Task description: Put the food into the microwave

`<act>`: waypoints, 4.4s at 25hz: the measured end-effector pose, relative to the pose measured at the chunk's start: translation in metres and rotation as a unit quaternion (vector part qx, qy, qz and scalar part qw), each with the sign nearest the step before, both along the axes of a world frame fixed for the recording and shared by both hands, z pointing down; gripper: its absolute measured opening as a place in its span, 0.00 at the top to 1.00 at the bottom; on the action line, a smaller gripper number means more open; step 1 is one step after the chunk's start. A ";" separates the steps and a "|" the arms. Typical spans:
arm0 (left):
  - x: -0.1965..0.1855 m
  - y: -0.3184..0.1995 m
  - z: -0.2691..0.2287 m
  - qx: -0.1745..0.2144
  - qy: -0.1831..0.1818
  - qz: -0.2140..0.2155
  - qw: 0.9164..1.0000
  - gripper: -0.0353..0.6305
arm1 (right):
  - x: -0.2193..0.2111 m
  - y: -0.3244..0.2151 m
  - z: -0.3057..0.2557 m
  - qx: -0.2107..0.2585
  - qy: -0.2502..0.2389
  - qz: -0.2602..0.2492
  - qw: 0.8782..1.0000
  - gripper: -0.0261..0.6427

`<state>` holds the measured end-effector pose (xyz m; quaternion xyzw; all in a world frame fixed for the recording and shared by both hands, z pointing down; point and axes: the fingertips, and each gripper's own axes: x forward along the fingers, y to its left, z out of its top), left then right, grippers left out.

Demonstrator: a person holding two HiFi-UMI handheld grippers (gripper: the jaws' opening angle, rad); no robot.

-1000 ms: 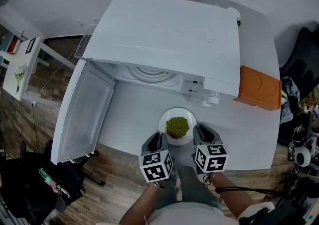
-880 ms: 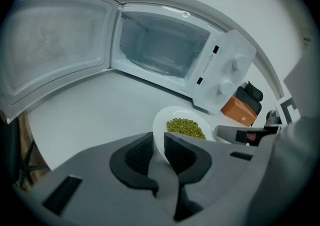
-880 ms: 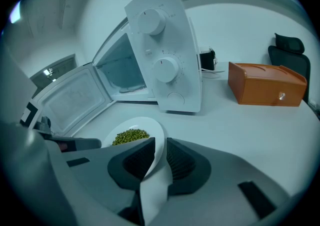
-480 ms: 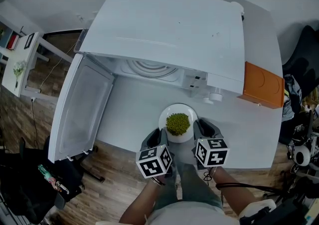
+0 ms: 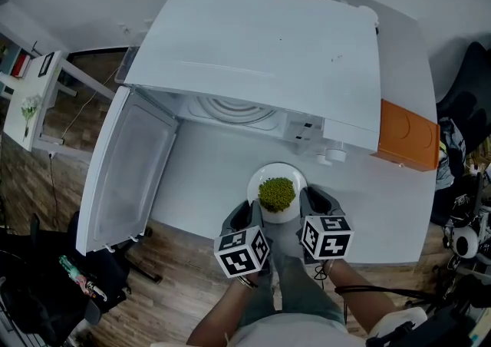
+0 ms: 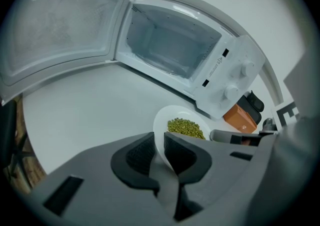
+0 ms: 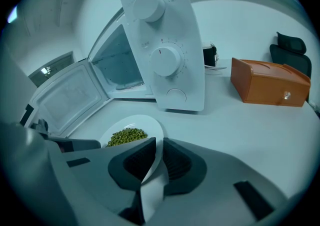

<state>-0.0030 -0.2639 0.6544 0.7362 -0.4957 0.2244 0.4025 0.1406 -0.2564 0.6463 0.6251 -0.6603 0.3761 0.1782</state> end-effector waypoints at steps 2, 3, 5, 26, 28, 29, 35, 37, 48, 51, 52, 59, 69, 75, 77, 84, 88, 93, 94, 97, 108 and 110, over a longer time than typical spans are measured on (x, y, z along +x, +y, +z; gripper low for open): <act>0.000 0.000 0.000 0.002 -0.001 -0.003 1.000 0.86 | 0.000 0.001 0.000 0.000 -0.002 0.009 1.000 0.88; -0.001 0.000 0.000 0.002 -0.001 -0.003 1.000 0.86 | 0.001 0.002 0.000 -0.001 -0.005 0.015 1.000 0.88; -0.002 0.002 0.000 0.001 0.000 -0.004 1.000 0.86 | 0.000 0.003 -0.001 0.000 -0.007 0.023 1.000 0.88; -0.056 -0.002 -0.037 0.035 0.006 -0.037 0.999 0.86 | -0.053 -0.008 -0.042 0.039 -0.024 0.007 0.999 0.89; -0.060 -0.005 -0.041 0.045 0.001 -0.037 0.998 0.86 | -0.057 -0.011 -0.045 0.043 -0.024 0.005 0.999 0.89; -0.062 -0.007 -0.044 0.051 -0.001 -0.038 0.998 0.86 | -0.060 -0.012 -0.047 0.045 -0.024 0.004 0.999 0.89; -0.076 -0.021 -0.056 0.069 0.000 -0.047 0.997 0.86 | -0.073 -0.025 -0.058 0.060 -0.024 -0.002 0.998 0.89; -0.081 -0.026 -0.059 0.074 -0.001 -0.050 0.996 0.86 | -0.078 -0.031 -0.061 0.065 -0.026 -0.002 0.998 0.89; -0.088 -0.059 -0.072 0.098 0.003 -0.040 0.994 0.86 | -0.085 -0.058 -0.074 0.090 -0.016 0.010 0.996 0.89; -0.089 -0.069 -0.076 0.104 0.006 -0.041 0.994 0.86 | -0.086 -0.067 -0.078 0.096 -0.022 0.020 0.995 0.89; -0.089 -0.072 -0.077 0.105 0.008 -0.043 0.993 0.86 | -0.086 -0.070 -0.080 0.099 -0.023 0.022 0.995 0.89; -0.092 -0.095 -0.082 0.115 0.021 -0.048 0.992 0.86 | -0.088 -0.090 -0.087 0.114 -0.024 0.031 0.993 0.89; -0.088 -0.131 -0.093 0.136 0.028 -0.040 0.990 0.86 | -0.084 -0.117 -0.088 0.127 -0.021 0.047 0.991 0.89; -0.088 -0.152 -0.098 0.150 0.030 -0.040 0.987 0.87 | -0.085 -0.131 -0.089 0.138 -0.014 0.047 0.989 0.89; -0.087 -0.160 -0.098 0.153 0.030 -0.040 0.987 0.87 | -0.086 -0.136 -0.088 0.139 -0.014 0.049 0.989 0.89; -0.086 -0.174 -0.094 0.153 0.035 -0.043 0.987 0.87 | -0.083 -0.151 -0.087 0.144 -0.014 0.053 0.988 0.89; -0.084 -0.185 -0.092 0.157 0.042 -0.043 0.986 0.87 | -0.082 -0.161 -0.087 0.150 -0.011 0.056 0.987 0.89; -0.078 -0.202 -0.091 0.172 0.052 -0.031 0.983 0.87 | -0.077 -0.172 -0.086 0.158 -0.011 0.070 0.985 0.89; -0.077 -0.205 -0.091 0.176 0.049 -0.029 0.983 0.87 | -0.076 -0.174 -0.086 0.159 -0.010 0.073 0.985 0.89; -0.076 -0.214 -0.091 0.183 0.043 -0.027 0.982 0.87 | -0.075 -0.183 -0.086 0.163 -0.008 0.080 0.983 0.89; -0.063 -0.245 -0.091 0.199 0.045 -0.016 0.979 0.87 | -0.065 -0.202 -0.084 0.170 -0.006 0.101 0.980 0.89; -0.062 -0.249 -0.089 0.200 0.047 -0.016 0.979 0.87 | -0.065 -0.204 -0.084 0.170 -0.004 0.103 0.980 0.89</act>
